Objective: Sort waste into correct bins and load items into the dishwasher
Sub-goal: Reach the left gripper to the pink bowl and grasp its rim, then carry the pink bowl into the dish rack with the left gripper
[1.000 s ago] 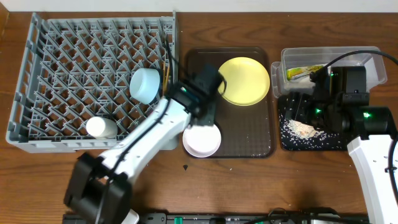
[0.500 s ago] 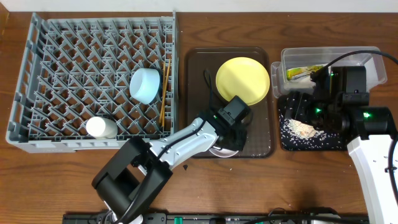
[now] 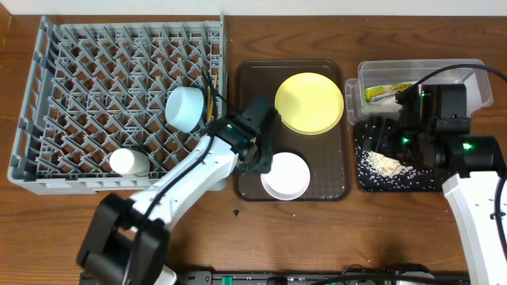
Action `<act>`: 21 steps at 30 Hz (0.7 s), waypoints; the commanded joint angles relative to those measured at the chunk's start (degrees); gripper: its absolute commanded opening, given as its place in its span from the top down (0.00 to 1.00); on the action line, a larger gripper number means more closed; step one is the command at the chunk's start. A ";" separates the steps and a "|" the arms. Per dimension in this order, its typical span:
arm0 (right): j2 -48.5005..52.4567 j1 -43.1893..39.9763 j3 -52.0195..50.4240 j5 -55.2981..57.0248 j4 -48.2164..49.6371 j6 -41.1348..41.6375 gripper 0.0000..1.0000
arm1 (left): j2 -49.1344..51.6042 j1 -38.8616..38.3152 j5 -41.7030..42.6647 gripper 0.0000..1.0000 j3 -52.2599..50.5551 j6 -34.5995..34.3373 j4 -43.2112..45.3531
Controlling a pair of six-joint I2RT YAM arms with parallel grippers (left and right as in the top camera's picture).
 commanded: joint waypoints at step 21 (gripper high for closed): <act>-0.52 0.02 0.37 0.57 -0.02 0.39 0.25 | -10.56 4.87 -37.57 0.93 11.63 3.74 -13.53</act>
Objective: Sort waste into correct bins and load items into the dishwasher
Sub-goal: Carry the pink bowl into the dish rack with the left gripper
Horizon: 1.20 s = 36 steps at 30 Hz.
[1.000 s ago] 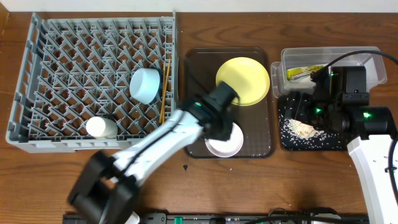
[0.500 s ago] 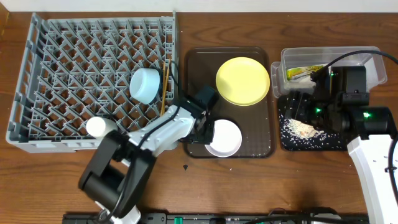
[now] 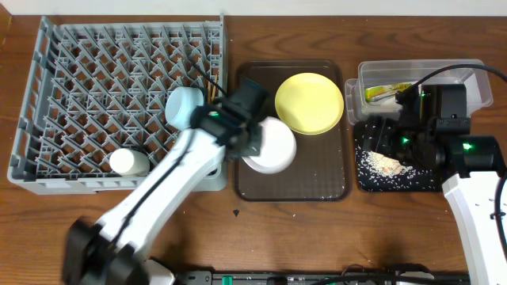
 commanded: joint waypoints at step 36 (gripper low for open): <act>-0.50 0.00 0.37 0.57 0.15 0.39 0.23 | 21.46 27.12 -79.49 0.92 0.85 22.58 20.31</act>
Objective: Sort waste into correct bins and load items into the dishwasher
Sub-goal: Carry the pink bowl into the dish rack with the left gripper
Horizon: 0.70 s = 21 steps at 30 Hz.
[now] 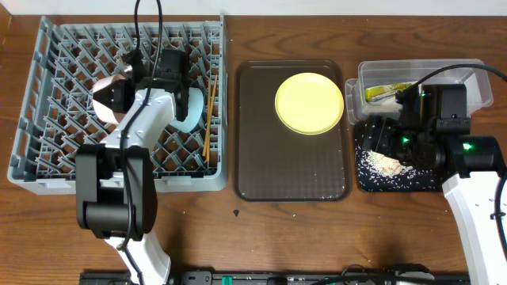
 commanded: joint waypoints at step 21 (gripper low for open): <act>-0.50 0.00 0.37 0.48 0.63 2.40 0.23 | -6.71 -12.79 22.60 0.49 -0.39 -0.11 -2.01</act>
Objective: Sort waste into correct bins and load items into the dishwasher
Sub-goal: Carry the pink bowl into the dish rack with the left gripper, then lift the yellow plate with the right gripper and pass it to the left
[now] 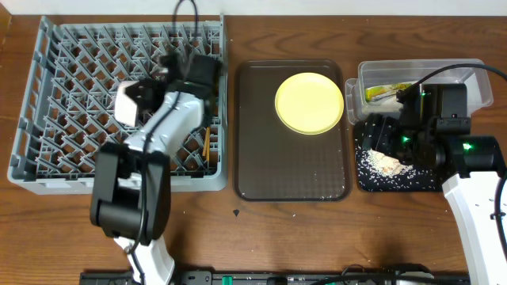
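Observation:
My left gripper [136, 96] reaches over the grey dish rack [55, 95] and appears shut on a white plate [127, 108], which stands on edge among the tines. A yellow plate [309, 103] lies at the back of the brown tray [291, 170]. My right gripper [382, 136] hovers over the black tray [396, 182] of rice and food scraps; its jaws are too dark to read. Wooden chopsticks [207, 142] lie in the rack beside my left arm.
A clear plastic bin [420, 75] holding a yellowish wrapper stands at the back right, behind the black tray. My left arm crosses the rack's right half and hides what sits under it. Bare wooden table runs along the front.
My left gripper and the white plate have shifted a little to the right within the rack, and the wrist has swung right. The right arm has not moved.
My left gripper was at the white plate on the brown tray's front. Then it held the plate above the tray's left edge. Later the plate stood in the rack's left-middle, and now it sits slightly farther right. The right arm stayed over the black tray.

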Action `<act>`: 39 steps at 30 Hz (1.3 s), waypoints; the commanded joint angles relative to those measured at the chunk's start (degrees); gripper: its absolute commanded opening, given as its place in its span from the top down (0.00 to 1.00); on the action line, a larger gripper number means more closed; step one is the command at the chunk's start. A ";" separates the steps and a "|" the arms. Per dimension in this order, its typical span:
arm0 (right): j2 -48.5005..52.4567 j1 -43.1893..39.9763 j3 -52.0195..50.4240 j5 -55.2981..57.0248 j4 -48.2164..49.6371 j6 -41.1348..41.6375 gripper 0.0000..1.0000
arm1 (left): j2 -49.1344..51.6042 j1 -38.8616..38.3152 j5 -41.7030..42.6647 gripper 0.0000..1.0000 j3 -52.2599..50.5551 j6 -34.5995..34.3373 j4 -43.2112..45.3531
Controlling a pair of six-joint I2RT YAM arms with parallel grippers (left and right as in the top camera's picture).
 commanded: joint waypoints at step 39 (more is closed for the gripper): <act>42.45 19.74 0.33 11.69 23.85 29.86 0.95 | -34.10 -8.68 82.71 0.41 -0.28 -10.91 -15.96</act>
